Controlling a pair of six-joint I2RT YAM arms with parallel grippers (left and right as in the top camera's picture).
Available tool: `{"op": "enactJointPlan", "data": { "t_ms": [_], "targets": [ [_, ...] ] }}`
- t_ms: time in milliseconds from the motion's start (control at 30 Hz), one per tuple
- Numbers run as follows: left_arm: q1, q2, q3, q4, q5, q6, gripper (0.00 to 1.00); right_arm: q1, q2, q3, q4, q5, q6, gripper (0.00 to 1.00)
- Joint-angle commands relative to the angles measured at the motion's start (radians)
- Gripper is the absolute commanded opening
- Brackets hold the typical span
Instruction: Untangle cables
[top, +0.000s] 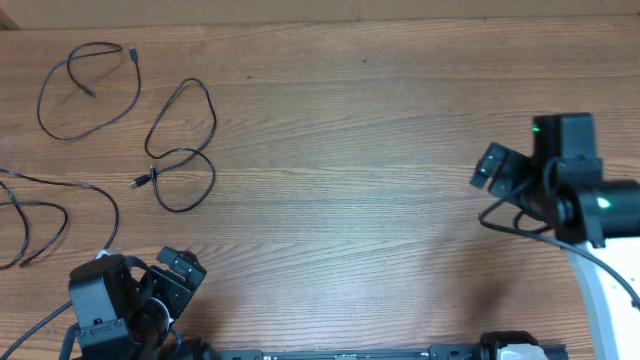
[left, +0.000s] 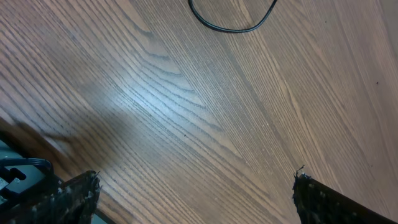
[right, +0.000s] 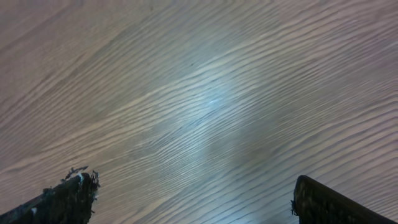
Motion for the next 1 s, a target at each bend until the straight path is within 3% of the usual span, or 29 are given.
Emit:
{"op": "enactJointPlan", "data": {
  "t_ms": [0, 500, 967],
  "targets": [
    [0.003, -0.003, -0.010, 0.000, -0.015, -0.021, 1.00, -0.050, -0.098, 0.018, -0.019, -0.028, -0.081, 1.00],
    [0.003, -0.003, -0.010, 0.000, -0.015, -0.021, 1.00, -0.071, -0.523, 0.017, -0.104, -0.027, -0.119, 1.00],
    [0.003, -0.003, -0.010, 0.000, -0.015, -0.021, 1.00, -0.071, -0.724, 0.017, -0.219, -0.024, -0.141, 1.00]
  ]
}}
